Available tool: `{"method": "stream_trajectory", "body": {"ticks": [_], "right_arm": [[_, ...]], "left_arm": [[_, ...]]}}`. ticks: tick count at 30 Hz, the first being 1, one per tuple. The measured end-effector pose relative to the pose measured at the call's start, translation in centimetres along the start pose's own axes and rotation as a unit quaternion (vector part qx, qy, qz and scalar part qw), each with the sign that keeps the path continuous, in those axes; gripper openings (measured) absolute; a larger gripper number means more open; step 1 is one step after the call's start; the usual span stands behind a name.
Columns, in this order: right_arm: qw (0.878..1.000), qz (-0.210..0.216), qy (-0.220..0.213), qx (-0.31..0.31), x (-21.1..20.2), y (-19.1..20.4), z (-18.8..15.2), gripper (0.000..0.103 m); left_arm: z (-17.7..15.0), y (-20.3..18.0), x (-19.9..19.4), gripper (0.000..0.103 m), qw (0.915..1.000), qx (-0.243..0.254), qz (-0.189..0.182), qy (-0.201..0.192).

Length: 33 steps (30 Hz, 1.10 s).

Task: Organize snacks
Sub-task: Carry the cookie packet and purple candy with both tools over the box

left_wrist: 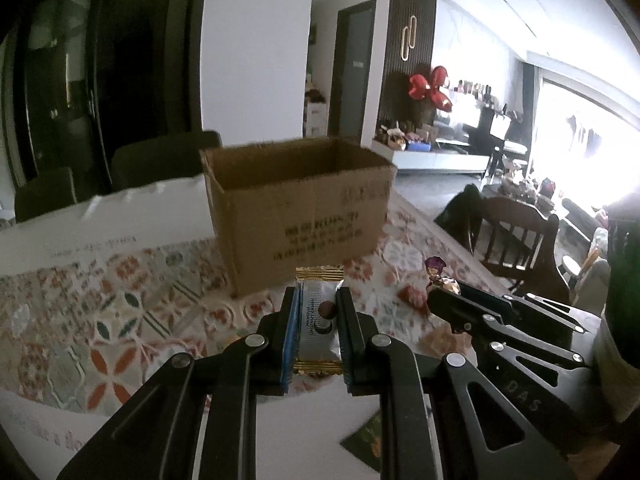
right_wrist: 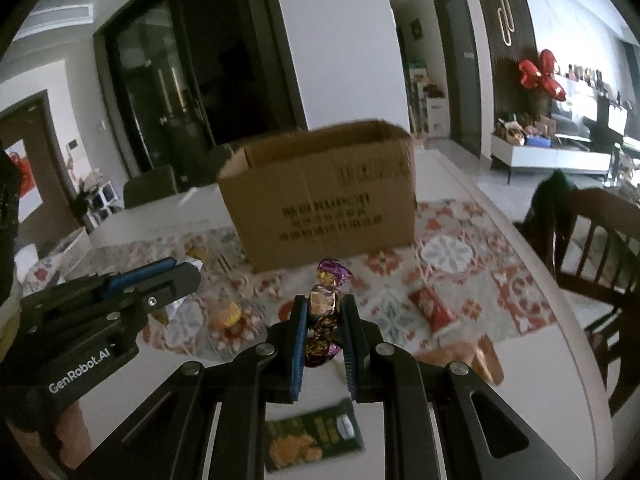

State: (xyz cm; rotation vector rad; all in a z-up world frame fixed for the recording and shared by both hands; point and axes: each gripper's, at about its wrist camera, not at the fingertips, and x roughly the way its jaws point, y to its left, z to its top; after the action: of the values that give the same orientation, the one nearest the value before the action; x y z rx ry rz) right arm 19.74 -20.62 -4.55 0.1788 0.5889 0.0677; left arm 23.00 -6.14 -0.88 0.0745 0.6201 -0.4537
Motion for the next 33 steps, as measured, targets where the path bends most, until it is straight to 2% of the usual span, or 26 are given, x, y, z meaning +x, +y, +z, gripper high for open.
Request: {"method": "stream_trajectory", "body": {"ticks": [6, 14, 25, 33], "right_arm": [[0.999, 0.006, -0.031, -0.016, 0.1, 0.3, 2.9, 0.017], [0.998, 0.009, -0.045, -0.033, 1.5, 0.0, 6.8, 0.017], [0.998, 0.011, -0.027, -0.054, 5.0, -0.9, 12.4, 0.017], [0.998, 0.018, 0.010, -0.060, 8.3, -1.7, 15.7, 0.017]], "left_arm": [[2.5, 0.4, 0.0, 0.019, 0.9997, 0.011, 0.010, -0.017], [6.7, 1.1, 1.6, 0.019, 0.9995, 0.020, 0.009, -0.020], [12.4, 1.7, 5.4, 0.019, 0.9996, 0.026, 0.006, 0.011], [15.1, 2.5, 9.0, 0.019, 0.9991, 0.013, 0.008, 0.040]]}}
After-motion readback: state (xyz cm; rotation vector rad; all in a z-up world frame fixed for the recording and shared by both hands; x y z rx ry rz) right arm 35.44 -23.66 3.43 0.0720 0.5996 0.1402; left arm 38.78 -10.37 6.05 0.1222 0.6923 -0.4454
